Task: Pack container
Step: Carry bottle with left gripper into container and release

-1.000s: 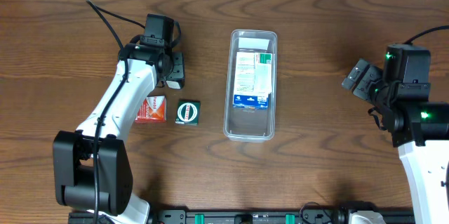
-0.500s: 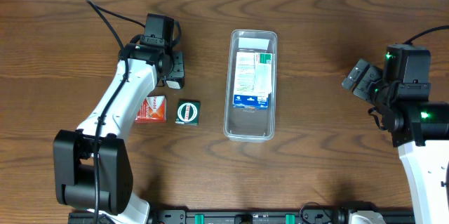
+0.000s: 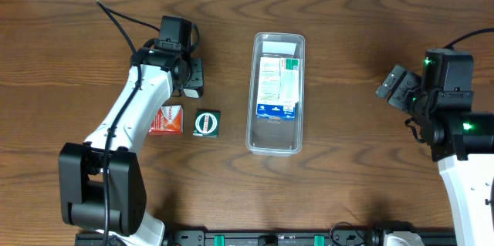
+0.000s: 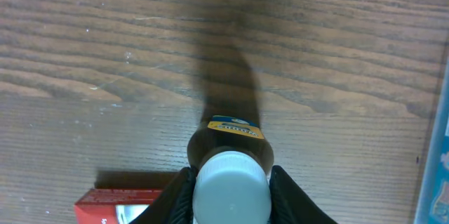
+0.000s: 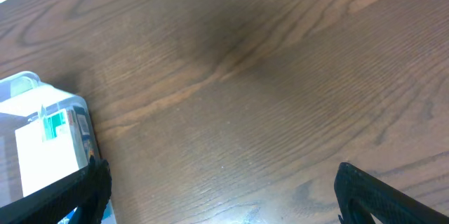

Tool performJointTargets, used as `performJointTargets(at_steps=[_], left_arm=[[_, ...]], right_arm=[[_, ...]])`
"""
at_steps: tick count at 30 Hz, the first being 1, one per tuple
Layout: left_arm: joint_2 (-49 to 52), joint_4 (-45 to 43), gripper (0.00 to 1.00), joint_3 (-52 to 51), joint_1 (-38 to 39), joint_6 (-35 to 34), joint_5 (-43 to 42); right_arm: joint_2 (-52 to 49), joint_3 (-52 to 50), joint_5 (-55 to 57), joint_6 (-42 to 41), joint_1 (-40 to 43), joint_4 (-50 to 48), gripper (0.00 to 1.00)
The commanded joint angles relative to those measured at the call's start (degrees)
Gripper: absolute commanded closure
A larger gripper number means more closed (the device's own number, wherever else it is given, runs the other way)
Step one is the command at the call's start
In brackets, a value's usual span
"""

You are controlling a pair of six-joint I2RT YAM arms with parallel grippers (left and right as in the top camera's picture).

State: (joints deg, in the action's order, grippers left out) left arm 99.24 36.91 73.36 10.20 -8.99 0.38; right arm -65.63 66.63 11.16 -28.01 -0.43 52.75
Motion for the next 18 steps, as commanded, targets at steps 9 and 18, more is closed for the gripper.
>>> performJointTargets(at_steps=[9,18], left_arm=[[-5.0,6.1,0.75,3.2,0.2,1.5,0.3],[-18.3,12.8,0.76,8.4,7.0,2.2,2.5]], right_arm=[[0.0,0.1,0.2,0.2,0.5,0.0,0.01],[0.0,0.1,0.2,0.2,0.5,0.0,0.01]])
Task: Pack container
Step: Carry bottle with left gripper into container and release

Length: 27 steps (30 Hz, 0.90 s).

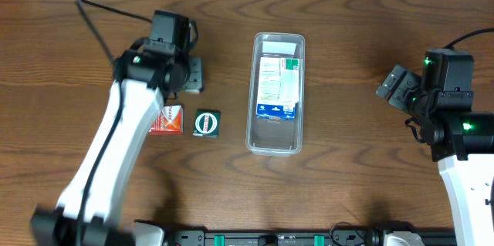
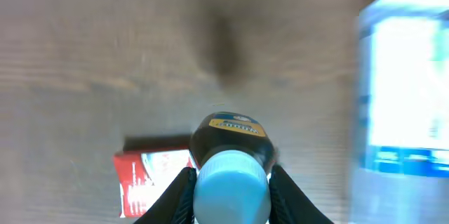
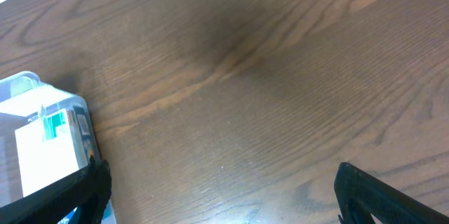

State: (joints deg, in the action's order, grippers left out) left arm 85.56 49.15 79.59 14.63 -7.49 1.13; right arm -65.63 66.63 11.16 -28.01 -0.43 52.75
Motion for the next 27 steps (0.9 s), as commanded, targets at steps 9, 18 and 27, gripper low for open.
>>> performJointTargets(at_steps=[9,18,27], left_arm=[[-11.7,0.5,0.79,2.2,17.9,-8.9,1.9],[-5.0,-0.2,0.79,2.0,31.0,-23.7,5.6],[10.1,-3.1,0.8,2.0,33.4,-33.9,9.0]], right_arm=[[0.0,0.1,0.2,0.2,0.5,0.0,0.01],[0.0,0.1,0.2,0.2,0.5,0.0,0.01],[0.0,0.1,0.2,0.2,0.5,0.0,0.01]])
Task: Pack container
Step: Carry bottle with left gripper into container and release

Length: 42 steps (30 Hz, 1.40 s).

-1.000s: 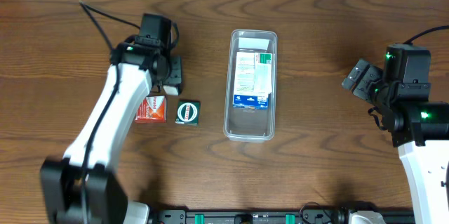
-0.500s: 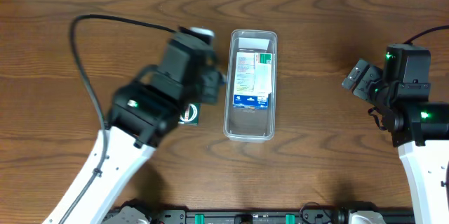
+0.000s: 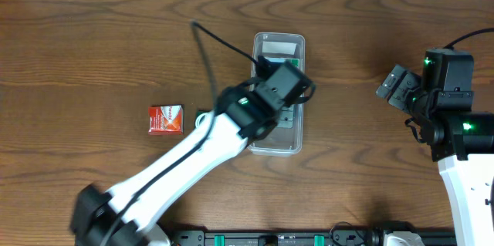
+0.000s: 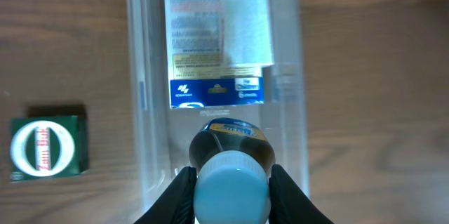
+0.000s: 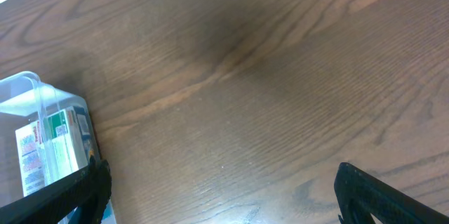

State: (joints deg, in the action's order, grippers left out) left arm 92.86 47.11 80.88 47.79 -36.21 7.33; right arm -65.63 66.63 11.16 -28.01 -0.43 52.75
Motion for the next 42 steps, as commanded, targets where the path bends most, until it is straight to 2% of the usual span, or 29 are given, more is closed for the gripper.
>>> performJointTargets(at_steps=[1,8,18,25,30,38,39,42], left_arm=[[4.3,-1.8,0.8,0.7,0.2,-5.8,2.4],[10.8,-4.5,0.8,0.7,0.2,-8.5,2.4],[12.5,-7.8,0.79,0.7,1.8,-8.5,2.3],[12.5,-8.2,0.49,0.7,5.0,-8.5,2.4],[12.3,-8.2,0.38,0.7,4.9,-7.9,2.3],[4.8,-4.0,0.34,3.4,4.9,-4.3,2.4],[3.2,-3.3,0.26,3.7,4.8,-3.0,2.8],[-2.6,1.1,0.18,3.8,3.8,-0.9,8.0]], right_arm=[[0.0,0.1,0.2,0.2,0.5,0.0,0.01],[0.0,0.1,0.2,0.2,0.5,0.0,0.01],[0.0,0.1,0.2,0.2,0.5,0.0,0.01],[0.0,0.1,0.2,0.2,0.5,0.0,0.01],[0.0,0.1,0.2,0.2,0.5,0.0,0.01],[0.0,0.1,0.2,0.2,0.5,0.0,0.01],[0.0,0.1,0.2,0.2,0.5,0.0,0.01],[0.0,0.1,0.2,0.2,0.5,0.0,0.01]])
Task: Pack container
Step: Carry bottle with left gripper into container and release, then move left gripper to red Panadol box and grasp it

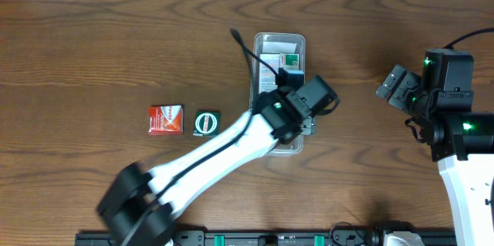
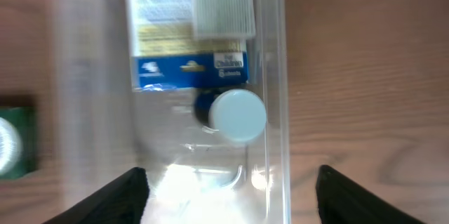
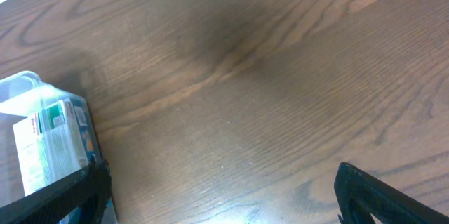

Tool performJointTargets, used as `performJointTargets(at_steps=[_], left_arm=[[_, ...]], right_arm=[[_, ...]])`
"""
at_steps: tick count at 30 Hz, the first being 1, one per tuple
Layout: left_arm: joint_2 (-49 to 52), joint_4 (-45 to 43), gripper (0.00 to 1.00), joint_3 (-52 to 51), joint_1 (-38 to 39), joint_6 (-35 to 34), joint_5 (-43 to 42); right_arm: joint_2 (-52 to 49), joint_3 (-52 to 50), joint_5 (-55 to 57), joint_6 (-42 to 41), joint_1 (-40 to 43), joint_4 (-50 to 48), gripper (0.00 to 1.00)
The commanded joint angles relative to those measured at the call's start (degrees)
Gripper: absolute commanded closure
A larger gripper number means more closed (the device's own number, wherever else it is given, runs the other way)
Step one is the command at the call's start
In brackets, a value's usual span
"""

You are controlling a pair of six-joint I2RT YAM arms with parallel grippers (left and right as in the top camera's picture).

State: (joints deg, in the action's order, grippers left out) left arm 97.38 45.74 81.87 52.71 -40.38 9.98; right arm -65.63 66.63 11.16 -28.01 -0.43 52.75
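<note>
A clear plastic container (image 1: 302,53) stands mid-table, with a white and blue box (image 2: 189,27) lying in it. A dark bottle with a white cap (image 2: 237,115) sits in the container's near end against the right wall (image 2: 276,76), touching the box's blue end. My left gripper (image 2: 231,206) hangs open just above that end, fingers wide apart and clear of the bottle. In the overhead view the left gripper (image 1: 310,106) covers the bottle. My right gripper (image 3: 224,196) is open over bare table at the right.
A red box (image 1: 166,119) and a green box (image 1: 207,123) lie on the table left of the container. The green box (image 2: 10,147) shows at the left wrist view's edge. The right arm (image 1: 444,99) stands at the table's right side.
My left gripper was shut on the bottle over the container's near end. It is now open, and the bottle rests inside the container beside the box. The right arm has not moved.
My left gripper held the capped bottle over the table left of the container, by the red box. It was then nearer the container, then above its near end. Now the bottle lies in the container and the gripper is open.
</note>
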Motion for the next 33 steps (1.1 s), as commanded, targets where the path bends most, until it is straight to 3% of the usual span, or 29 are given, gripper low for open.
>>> performJointTargets(at_steps=[1,4,7,13,21,33], left_arm=[[-8.7,4.6,0.14,2.8,-1.8,3.7,7.8],[-12.3,11.3,0.09,2.8,-6.1,8.2,12.8],[-12.7,16.5,0.01,2.7,-13.2,15.1,12.5],[-9.4,17.7,0.02,-0.5,-31.9,30.2,-4.4],[0.4,20.2,0.02,-1.5,-49.5,36.7,-12.0],[14.8,19.1,0.02,-1.6,-53.6,39.8,-14.9]], right_arm=[[0.0,0.1,0.2,0.2,0.5,0.0,0.01],[0.0,0.1,0.2,0.2,0.5,0.0,0.01],[0.0,0.1,0.2,0.2,0.5,0.0,0.01],[0.0,0.1,0.2,0.2,0.5,0.0,0.01],[0.0,0.1,0.2,0.2,0.5,0.0,0.01],[0.0,0.1,0.2,0.2,0.5,0.0,0.01]])
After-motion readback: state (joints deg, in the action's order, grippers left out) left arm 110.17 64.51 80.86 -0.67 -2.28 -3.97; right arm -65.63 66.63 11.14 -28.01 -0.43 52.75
